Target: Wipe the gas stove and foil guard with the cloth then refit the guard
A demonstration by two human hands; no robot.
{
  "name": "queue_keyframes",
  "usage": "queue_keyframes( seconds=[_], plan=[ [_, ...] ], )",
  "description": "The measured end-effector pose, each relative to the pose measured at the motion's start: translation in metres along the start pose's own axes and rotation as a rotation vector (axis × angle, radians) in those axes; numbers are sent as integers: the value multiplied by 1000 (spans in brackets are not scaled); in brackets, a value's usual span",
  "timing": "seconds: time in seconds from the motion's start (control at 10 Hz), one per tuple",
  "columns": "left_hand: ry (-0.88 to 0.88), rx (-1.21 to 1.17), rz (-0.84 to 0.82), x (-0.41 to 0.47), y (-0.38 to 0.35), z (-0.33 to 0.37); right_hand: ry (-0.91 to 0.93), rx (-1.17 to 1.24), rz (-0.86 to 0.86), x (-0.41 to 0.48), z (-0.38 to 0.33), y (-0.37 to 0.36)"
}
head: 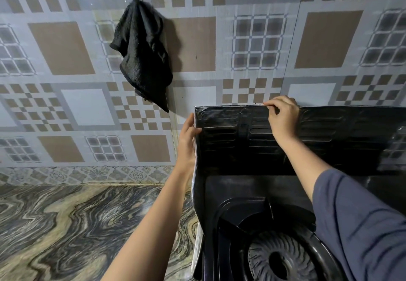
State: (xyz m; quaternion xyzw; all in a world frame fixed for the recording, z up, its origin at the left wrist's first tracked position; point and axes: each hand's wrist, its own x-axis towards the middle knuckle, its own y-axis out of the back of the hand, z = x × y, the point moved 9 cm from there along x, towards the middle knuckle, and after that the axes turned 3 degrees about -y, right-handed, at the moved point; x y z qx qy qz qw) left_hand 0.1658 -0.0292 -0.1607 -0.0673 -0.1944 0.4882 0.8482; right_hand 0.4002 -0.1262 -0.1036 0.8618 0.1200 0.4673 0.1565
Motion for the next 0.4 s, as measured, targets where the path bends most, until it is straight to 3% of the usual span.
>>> queue_keyframes(
  seconds=[0.2, 0.4],
  plan=[
    [-12, 191, 66, -23, 5, 18, -3, -51, -120, -6, -11, 9],
    [-34, 416, -10, -56, -3, 59, -70, -158, -382, -31, -33, 27]
  ],
)
